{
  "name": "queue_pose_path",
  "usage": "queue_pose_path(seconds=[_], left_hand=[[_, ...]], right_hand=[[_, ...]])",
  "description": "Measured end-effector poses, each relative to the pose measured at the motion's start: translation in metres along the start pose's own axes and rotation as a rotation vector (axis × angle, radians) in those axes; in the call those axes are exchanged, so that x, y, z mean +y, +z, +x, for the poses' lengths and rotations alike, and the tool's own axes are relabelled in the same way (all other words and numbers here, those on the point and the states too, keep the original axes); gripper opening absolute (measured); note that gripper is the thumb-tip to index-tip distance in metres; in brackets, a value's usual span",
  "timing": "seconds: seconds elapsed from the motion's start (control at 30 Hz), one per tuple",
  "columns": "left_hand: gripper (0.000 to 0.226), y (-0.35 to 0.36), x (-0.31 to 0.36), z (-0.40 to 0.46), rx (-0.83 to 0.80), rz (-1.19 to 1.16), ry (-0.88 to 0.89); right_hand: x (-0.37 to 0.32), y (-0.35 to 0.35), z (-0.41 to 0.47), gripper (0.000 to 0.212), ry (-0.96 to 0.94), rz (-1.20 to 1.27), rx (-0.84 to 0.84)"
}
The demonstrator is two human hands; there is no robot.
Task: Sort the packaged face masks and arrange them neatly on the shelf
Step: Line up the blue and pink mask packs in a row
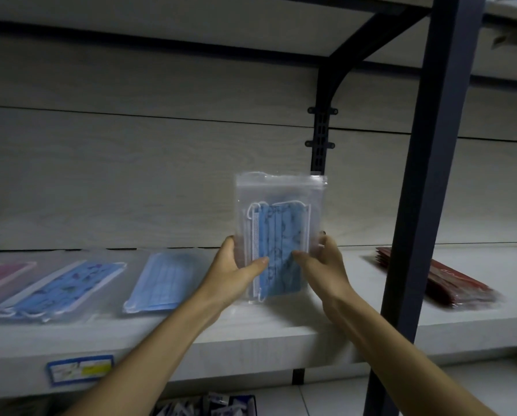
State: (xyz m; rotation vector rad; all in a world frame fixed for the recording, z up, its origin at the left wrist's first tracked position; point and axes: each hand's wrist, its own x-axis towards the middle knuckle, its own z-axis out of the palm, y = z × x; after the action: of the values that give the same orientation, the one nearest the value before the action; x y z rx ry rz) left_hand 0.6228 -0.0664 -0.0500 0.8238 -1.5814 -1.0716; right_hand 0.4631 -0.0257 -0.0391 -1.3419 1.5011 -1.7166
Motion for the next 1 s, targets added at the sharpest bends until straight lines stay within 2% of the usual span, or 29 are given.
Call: queue_pose_path(seconds=[0.1, 0.27, 0.43, 0.53, 0.7, 0.9, 1.0], left_hand=[[0.031, 0.001, 0.001, -0.004, 0.003, 0.013, 0.027], [0.025, 0.007, 0.003, -0.005, 0.009, 0.055, 0.081], [0.032, 0.010, 0.005, -0.009, 0.029, 0.063, 0.073], [0.037, 0.012, 0.005, -0.007, 0.036, 0.091, 0.079], [0.032, 0.019, 0.002, -0.005, 0.011, 0.102, 0.010], [0.037, 0.018, -0.004, -0.003, -0.019, 0.253, -0.048], [0.032, 0.016, -0.006, -0.005, -0.076, 0.293, -0.098]], right_hand=[[0.000, -0.002, -0.001, 0.031, -0.004, 0.038, 0.003], [-0.001, -0.002, -0.001, 0.030, -0.056, 0.076, -0.002], [0.000, -0.007, -0.006, 0.037, -0.137, 0.051, -0.036], [-0.001, -0.007, -0.006, 0.031, -0.131, 0.047, -0.054], [0.002, -0.002, -0.005, 0.027, -0.129, 0.053, -0.072], [0.007, -0.002, -0.004, 0.021, -0.070, 0.045, -0.034], [0.009, -0.001, -0.002, 0.015, -0.058, -0.012, 0.017]])
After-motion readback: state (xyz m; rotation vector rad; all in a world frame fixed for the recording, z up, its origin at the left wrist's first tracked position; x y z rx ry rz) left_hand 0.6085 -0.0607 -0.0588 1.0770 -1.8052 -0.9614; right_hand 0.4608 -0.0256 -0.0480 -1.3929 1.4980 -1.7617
